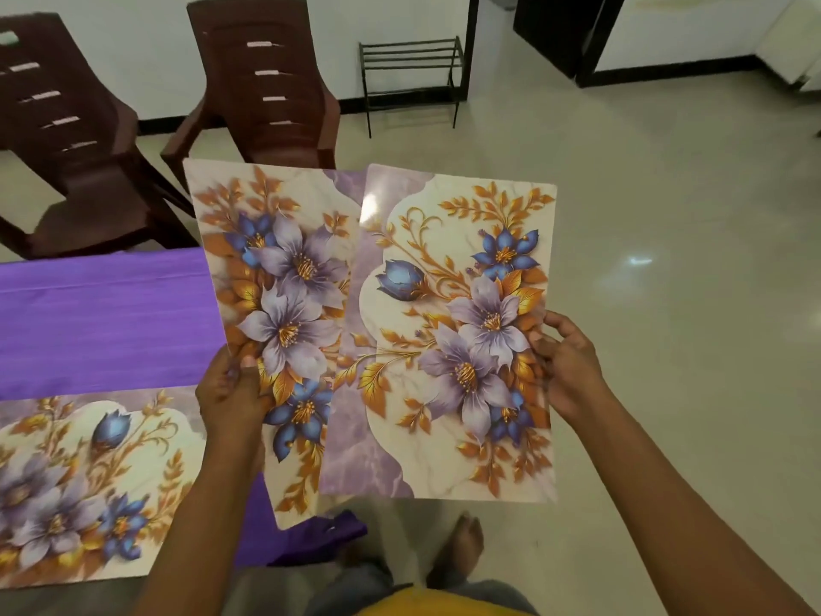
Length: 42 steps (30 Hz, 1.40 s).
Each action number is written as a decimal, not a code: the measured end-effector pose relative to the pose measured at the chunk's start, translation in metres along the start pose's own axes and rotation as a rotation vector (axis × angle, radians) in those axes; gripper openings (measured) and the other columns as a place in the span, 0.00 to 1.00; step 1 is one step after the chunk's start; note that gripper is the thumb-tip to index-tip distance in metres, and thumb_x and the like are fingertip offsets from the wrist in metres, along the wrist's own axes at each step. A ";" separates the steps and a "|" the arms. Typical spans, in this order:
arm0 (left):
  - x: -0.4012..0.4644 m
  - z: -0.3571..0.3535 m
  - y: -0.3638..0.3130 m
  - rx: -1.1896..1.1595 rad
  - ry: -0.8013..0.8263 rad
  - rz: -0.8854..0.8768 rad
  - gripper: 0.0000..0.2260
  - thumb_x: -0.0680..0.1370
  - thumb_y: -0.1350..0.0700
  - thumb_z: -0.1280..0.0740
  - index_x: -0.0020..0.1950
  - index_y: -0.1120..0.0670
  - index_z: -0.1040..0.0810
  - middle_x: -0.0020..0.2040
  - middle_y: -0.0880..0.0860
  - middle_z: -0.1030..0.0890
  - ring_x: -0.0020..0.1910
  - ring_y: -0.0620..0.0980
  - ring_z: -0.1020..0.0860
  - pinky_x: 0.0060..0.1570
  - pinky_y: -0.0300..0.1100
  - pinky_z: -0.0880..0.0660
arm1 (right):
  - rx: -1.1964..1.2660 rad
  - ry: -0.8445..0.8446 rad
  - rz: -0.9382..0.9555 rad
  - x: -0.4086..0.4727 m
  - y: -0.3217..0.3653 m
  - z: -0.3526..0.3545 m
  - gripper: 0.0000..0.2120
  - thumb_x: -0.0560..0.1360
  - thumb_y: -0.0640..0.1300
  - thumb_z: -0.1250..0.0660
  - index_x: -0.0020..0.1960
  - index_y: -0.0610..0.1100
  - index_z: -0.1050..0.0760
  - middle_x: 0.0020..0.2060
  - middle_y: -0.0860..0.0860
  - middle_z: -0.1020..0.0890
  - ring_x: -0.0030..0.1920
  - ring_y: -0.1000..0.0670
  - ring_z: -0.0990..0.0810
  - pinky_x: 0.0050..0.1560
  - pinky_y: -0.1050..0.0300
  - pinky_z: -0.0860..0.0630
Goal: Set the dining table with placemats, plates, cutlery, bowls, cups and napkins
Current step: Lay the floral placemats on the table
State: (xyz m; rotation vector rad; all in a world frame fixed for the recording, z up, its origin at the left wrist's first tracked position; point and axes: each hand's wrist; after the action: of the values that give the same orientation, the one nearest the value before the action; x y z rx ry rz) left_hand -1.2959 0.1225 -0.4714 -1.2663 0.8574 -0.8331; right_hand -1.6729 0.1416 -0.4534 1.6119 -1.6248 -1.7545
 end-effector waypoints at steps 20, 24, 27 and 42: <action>0.106 -0.124 -0.019 -0.133 -0.111 0.057 0.10 0.86 0.55 0.36 0.63 0.54 0.18 0.52 0.57 0.16 0.41 0.51 0.17 0.43 0.48 0.20 | -0.097 0.117 -0.023 0.157 0.083 -0.075 0.14 0.80 0.30 0.37 0.63 0.39 0.21 0.41 0.44 0.14 0.34 0.49 0.16 0.36 0.56 0.17; 0.155 -0.135 -0.027 -0.147 -0.220 0.089 0.11 0.86 0.58 0.36 0.66 0.56 0.19 0.56 0.57 0.16 0.50 0.54 0.17 0.47 0.45 0.19 | -0.140 0.150 -0.042 0.200 0.101 -0.126 0.14 0.81 0.30 0.37 0.63 0.41 0.21 0.42 0.44 0.14 0.35 0.49 0.16 0.36 0.56 0.18; 0.193 -0.136 -0.032 -0.135 -0.231 0.082 0.10 0.86 0.57 0.36 0.64 0.52 0.18 0.57 0.58 0.15 0.52 0.55 0.17 0.49 0.47 0.19 | -0.163 0.181 -0.038 0.231 0.110 -0.168 0.14 0.81 0.31 0.38 0.61 0.42 0.20 0.42 0.45 0.14 0.36 0.48 0.16 0.35 0.57 0.19; 0.304 -0.094 -0.015 -0.038 -0.627 0.143 0.10 0.85 0.48 0.35 0.58 0.51 0.17 0.44 0.61 0.15 0.38 0.61 0.19 0.40 0.54 0.21 | -0.441 0.597 -0.167 0.391 0.123 -0.418 0.15 0.81 0.30 0.38 0.60 0.42 0.20 0.41 0.44 0.15 0.35 0.49 0.17 0.33 0.59 0.20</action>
State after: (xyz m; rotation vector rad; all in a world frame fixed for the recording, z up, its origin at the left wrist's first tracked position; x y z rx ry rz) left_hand -1.2444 -0.1917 -0.4899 -1.3713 0.4487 -0.2708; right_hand -1.5285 -0.4256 -0.4582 1.8332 -0.7931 -1.3701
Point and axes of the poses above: each hand's wrist, its own x-axis towards the middle knuckle, its own z-axis out of the back of the hand, y = z × x
